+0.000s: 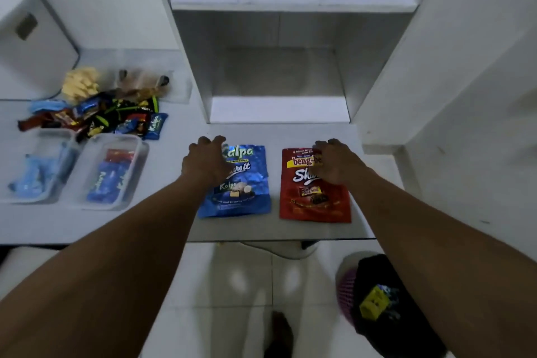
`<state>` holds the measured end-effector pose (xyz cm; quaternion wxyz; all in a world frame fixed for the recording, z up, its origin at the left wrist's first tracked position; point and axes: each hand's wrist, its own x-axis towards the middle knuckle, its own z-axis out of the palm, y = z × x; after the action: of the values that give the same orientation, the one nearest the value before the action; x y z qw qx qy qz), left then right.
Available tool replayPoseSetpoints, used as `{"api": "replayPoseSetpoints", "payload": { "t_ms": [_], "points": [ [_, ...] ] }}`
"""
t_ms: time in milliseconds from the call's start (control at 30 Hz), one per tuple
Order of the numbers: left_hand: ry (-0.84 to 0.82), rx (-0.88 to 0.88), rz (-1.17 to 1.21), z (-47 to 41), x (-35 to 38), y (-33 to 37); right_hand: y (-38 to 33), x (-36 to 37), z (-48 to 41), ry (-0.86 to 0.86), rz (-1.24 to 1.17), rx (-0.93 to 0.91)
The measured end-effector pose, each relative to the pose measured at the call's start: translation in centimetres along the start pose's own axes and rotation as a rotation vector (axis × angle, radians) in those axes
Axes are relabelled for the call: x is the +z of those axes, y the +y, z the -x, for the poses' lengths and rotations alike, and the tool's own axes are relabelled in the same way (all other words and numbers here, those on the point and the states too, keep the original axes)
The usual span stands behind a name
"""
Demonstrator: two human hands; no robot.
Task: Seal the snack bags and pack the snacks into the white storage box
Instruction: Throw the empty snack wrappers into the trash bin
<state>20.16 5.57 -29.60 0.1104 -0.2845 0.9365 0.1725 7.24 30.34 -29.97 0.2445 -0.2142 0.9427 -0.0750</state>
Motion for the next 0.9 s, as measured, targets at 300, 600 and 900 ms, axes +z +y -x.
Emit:
{"api": "replayPoseSetpoints", "payload": {
  "t_ms": [300,600,900],
  "points": [
    [0.006,-0.132,0.092,-1.8,3.7,-1.1,2.0,0.8,-2.5,-0.016,0.033,0.036],
    [0.112,-0.267,0.301,-2.2,3.1,-0.5,2.8,0.9,-3.0,0.051,-0.106,0.032],
    [0.097,-0.159,0.376,-2.1,0.2,-1.1,3.4,-1.5,-2.6,0.044,-0.188,0.011]
  ]
}}
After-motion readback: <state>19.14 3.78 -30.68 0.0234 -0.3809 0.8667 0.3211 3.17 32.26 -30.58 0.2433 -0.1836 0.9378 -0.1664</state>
